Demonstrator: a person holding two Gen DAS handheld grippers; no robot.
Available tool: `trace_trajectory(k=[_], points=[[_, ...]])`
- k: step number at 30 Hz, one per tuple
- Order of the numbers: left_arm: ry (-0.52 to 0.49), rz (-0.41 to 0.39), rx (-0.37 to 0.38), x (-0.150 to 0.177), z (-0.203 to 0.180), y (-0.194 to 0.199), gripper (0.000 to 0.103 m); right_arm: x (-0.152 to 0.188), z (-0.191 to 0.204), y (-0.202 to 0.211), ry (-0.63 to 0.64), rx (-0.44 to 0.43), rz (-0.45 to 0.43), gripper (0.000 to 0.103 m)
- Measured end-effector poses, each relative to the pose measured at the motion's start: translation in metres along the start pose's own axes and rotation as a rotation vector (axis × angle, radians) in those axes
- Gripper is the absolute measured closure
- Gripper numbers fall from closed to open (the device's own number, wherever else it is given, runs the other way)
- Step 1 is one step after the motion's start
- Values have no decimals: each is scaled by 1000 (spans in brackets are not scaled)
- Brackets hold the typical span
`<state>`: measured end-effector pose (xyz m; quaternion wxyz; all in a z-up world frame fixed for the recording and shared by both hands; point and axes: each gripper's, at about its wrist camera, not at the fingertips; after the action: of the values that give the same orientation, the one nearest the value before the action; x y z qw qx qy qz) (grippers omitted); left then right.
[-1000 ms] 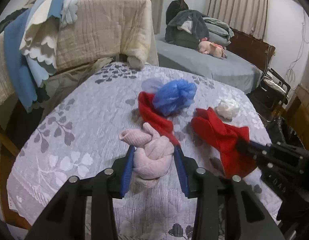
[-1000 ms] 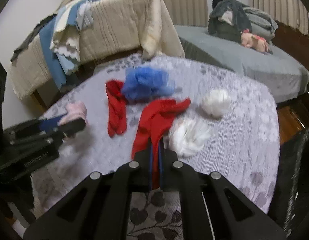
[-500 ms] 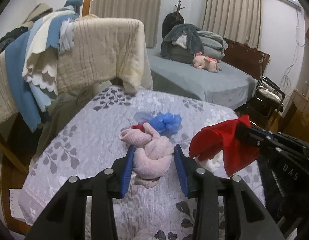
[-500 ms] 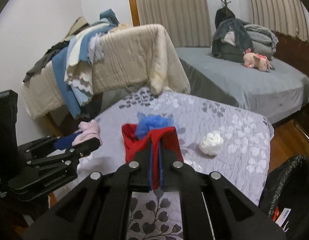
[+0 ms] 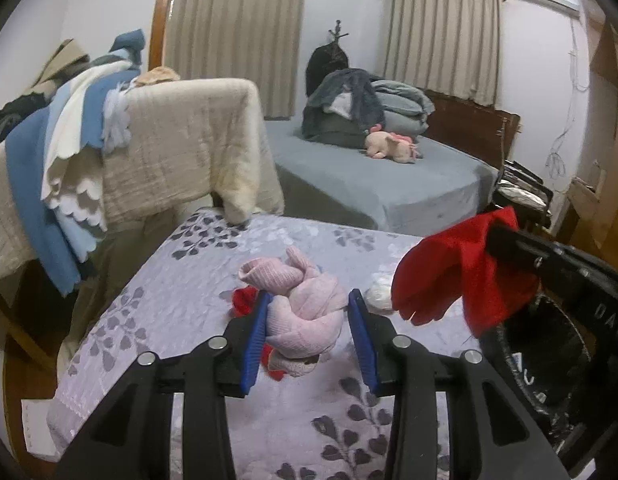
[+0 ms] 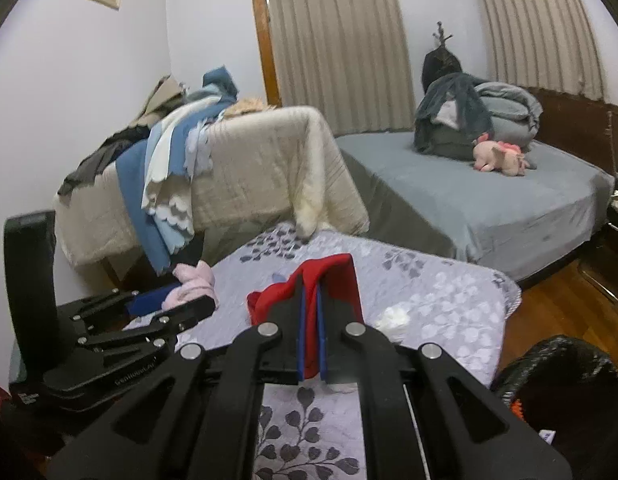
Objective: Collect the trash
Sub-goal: 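Carry the pink sock and red cloth over the trash bin and open both tools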
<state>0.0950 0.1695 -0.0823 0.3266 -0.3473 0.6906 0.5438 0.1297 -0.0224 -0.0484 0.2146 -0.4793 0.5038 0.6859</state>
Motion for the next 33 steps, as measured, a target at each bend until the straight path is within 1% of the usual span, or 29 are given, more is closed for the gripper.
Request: trace_trajectory(k=[5,10,17,23,33], points=[[-23,-5,36,-3,-22,0,64,-3,-26,20,-23,53,-26,99],[-55,1,85,-2,-51,-4,64,2,-51,36,-44,112,-33,99],[-98,21,169,1,-95,-18,64,15,-88,59,-82,196,-35,99],[-148,44,257,8,-138,-34,64,29,-125,78,-120,280,-28,99],[-227,69,368,19,-201,-59,64,62,-182,100,-186,400,15,99]])
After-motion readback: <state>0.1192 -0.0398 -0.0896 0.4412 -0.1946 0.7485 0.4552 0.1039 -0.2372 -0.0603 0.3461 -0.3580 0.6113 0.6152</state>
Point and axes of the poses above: each gripper's, at about its wrist camera, not at the fingertips, and y roughly against the way its jaws point, z to its left, x to its underside, and after that the axes turned 11 degrees about x, right-handed
